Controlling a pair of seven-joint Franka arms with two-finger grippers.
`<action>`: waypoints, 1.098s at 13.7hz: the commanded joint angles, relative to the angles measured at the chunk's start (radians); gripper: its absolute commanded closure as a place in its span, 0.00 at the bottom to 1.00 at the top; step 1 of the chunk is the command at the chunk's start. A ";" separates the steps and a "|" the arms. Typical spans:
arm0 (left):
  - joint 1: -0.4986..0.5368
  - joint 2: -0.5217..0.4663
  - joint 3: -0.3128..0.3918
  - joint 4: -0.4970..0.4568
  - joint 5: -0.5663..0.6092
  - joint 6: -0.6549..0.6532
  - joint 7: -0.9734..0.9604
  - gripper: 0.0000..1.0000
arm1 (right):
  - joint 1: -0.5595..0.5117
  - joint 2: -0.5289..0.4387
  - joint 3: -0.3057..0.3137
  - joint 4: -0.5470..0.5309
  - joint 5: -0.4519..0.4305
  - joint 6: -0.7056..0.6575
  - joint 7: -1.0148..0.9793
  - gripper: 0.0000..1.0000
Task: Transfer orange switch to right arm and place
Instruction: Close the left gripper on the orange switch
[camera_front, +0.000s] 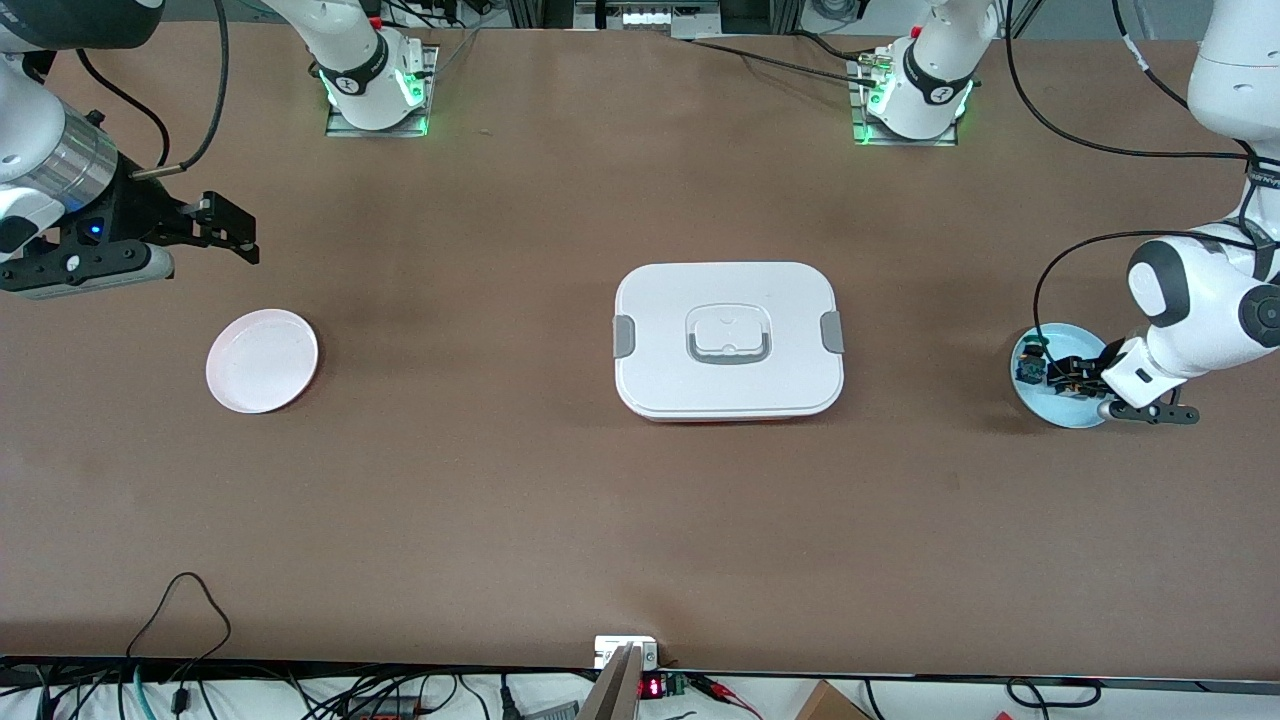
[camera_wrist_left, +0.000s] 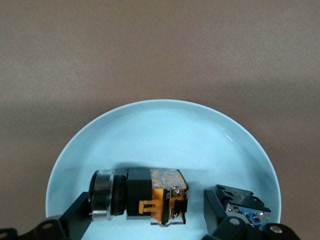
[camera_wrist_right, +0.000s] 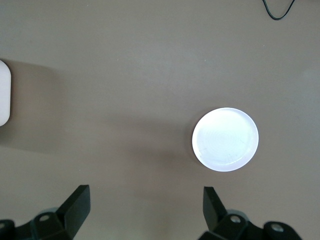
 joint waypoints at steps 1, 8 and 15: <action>0.009 0.009 -0.007 0.011 0.014 0.007 0.017 0.05 | 0.005 0.003 0.004 0.016 0.001 -0.004 0.011 0.00; 0.011 0.009 -0.007 0.020 0.013 -0.007 0.044 0.51 | 0.002 0.003 0.004 0.014 0.002 -0.011 0.013 0.00; -0.006 -0.014 -0.025 0.222 0.014 -0.406 0.066 0.70 | -0.001 0.006 0.004 0.016 -0.002 -0.001 -0.007 0.00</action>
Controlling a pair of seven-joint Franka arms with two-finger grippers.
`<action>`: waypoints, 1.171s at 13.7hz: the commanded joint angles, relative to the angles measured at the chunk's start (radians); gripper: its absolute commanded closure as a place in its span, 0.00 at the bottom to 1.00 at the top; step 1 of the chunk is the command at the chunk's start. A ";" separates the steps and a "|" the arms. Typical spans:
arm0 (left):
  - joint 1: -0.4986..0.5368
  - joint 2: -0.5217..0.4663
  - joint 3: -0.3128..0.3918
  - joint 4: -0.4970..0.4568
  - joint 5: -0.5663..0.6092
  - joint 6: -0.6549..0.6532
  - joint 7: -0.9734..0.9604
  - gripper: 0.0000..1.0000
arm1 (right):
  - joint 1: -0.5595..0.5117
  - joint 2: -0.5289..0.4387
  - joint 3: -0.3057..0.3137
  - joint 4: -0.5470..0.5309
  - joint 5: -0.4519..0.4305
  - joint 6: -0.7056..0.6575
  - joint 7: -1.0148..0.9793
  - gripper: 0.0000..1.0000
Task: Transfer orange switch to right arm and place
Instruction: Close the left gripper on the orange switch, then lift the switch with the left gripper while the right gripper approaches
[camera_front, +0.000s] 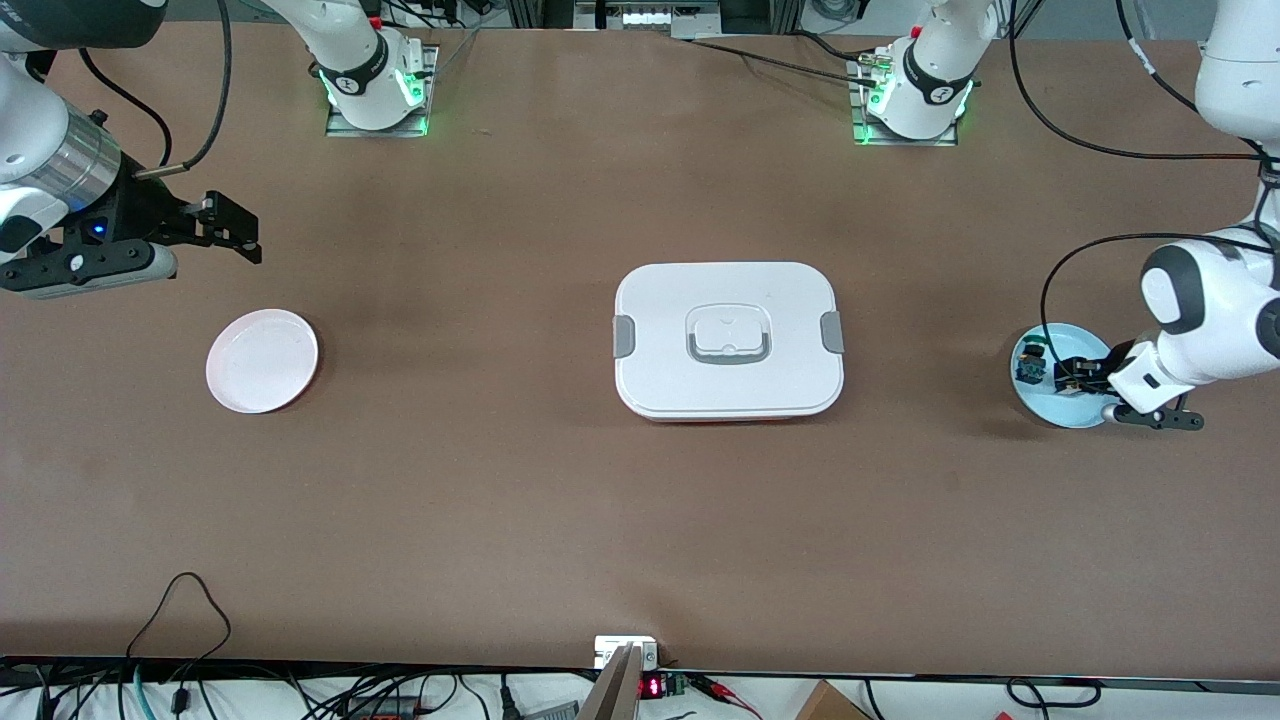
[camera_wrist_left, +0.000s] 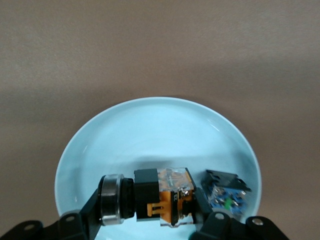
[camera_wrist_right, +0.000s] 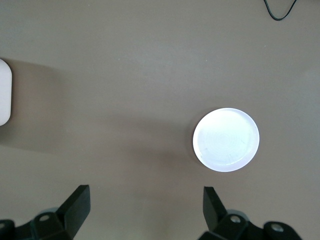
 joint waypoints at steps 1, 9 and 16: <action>-0.010 -0.010 -0.009 0.129 0.012 -0.217 0.081 0.70 | -0.001 0.006 0.002 0.023 0.001 -0.001 0.007 0.00; 0.005 -0.015 -0.136 0.313 -0.159 -0.524 0.402 0.68 | -0.009 0.073 -0.008 0.033 0.157 0.053 -0.019 0.00; 0.011 -0.022 -0.280 0.313 -0.606 -0.774 0.505 0.71 | 0.017 0.122 0.007 0.031 0.293 -0.106 -0.083 0.00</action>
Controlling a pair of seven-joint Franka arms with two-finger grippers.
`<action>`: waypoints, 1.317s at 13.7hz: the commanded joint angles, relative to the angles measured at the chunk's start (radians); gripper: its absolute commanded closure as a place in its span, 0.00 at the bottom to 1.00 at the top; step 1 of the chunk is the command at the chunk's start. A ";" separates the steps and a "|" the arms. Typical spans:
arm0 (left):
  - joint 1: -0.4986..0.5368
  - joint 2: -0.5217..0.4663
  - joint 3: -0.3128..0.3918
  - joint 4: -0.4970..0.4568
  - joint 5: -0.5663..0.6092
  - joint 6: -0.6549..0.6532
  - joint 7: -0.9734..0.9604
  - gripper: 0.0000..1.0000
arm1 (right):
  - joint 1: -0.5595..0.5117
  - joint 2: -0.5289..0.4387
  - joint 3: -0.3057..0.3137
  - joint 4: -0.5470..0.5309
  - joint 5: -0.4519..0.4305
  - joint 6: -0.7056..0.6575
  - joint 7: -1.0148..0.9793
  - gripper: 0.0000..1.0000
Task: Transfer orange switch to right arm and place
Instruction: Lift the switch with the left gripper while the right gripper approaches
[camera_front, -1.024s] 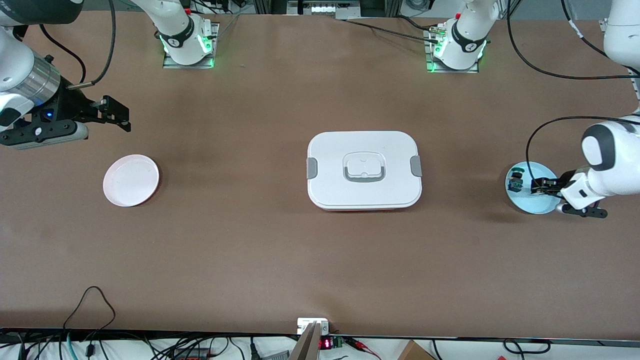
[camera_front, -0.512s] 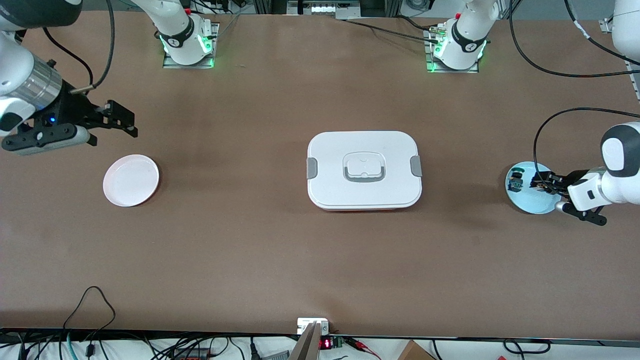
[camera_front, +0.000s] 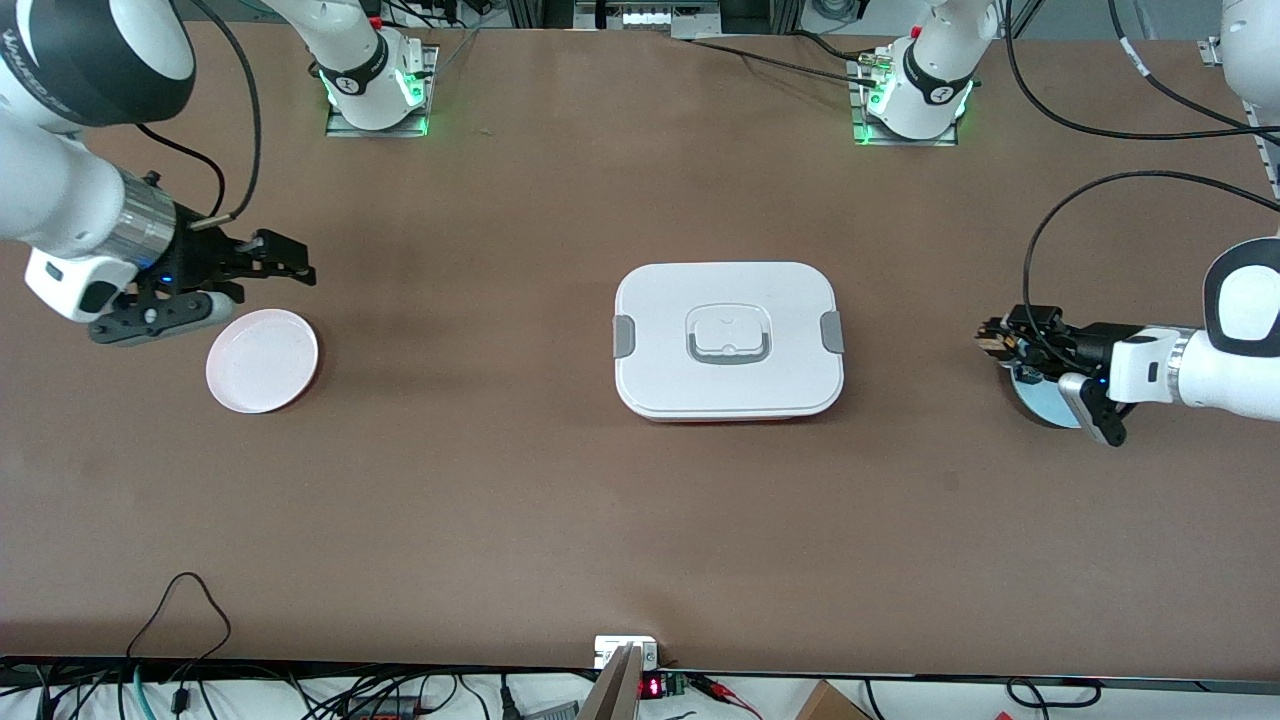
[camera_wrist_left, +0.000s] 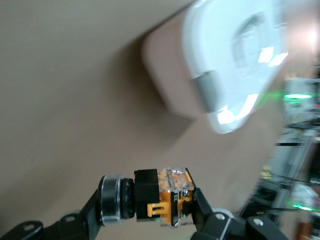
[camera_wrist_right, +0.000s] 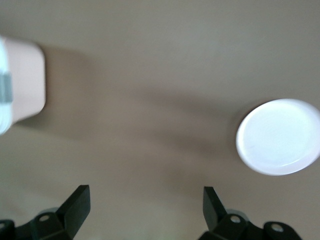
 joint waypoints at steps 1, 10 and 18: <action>0.018 0.003 -0.106 -0.006 -0.121 -0.020 0.127 0.71 | 0.016 0.011 0.006 0.018 0.177 -0.051 -0.040 0.00; 0.019 -0.029 -0.348 -0.049 -0.483 0.144 0.517 0.72 | 0.111 0.168 0.005 -0.009 0.935 0.072 0.080 0.00; 0.013 -0.043 -0.560 -0.169 -0.769 0.592 0.857 0.78 | 0.318 0.235 0.005 -0.075 1.446 0.415 0.080 0.00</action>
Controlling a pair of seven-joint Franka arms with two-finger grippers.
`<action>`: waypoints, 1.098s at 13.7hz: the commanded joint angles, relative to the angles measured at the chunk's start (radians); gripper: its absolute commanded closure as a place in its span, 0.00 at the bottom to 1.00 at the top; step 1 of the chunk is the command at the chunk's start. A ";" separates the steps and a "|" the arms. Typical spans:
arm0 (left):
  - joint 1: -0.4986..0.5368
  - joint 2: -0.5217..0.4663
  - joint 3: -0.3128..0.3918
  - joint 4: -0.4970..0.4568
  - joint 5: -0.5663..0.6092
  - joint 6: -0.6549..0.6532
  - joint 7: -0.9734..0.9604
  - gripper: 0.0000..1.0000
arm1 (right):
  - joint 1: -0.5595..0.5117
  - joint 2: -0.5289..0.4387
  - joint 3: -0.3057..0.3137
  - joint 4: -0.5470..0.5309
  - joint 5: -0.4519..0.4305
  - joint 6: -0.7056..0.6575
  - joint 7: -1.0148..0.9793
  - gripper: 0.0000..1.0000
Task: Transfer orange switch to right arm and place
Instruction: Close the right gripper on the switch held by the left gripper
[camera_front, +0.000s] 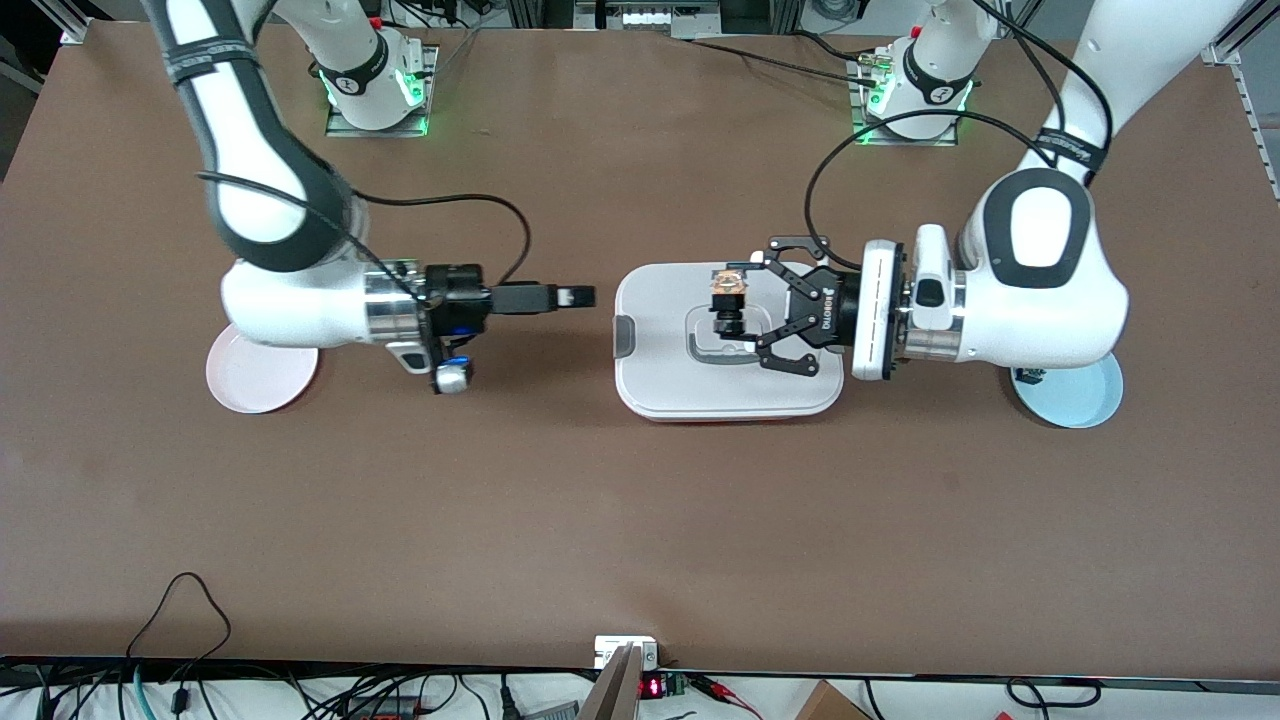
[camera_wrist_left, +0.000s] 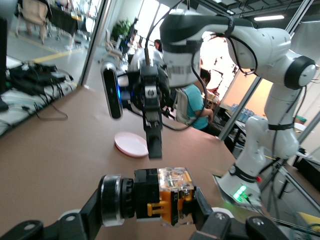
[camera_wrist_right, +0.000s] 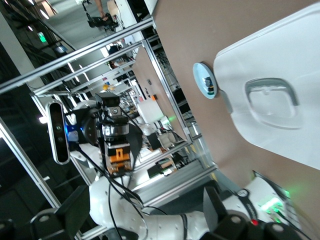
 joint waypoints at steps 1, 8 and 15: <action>0.019 -0.028 -0.021 -0.076 -0.149 0.043 0.158 0.78 | 0.057 -0.027 -0.007 -0.020 0.112 0.082 0.014 0.00; 0.019 -0.039 -0.087 -0.116 -0.178 0.134 0.205 0.78 | 0.108 -0.035 -0.007 -0.017 0.167 0.159 -0.040 0.00; 0.027 -0.036 -0.119 -0.133 -0.178 0.191 0.206 0.79 | 0.151 -0.027 -0.007 -0.009 0.169 0.202 -0.047 0.10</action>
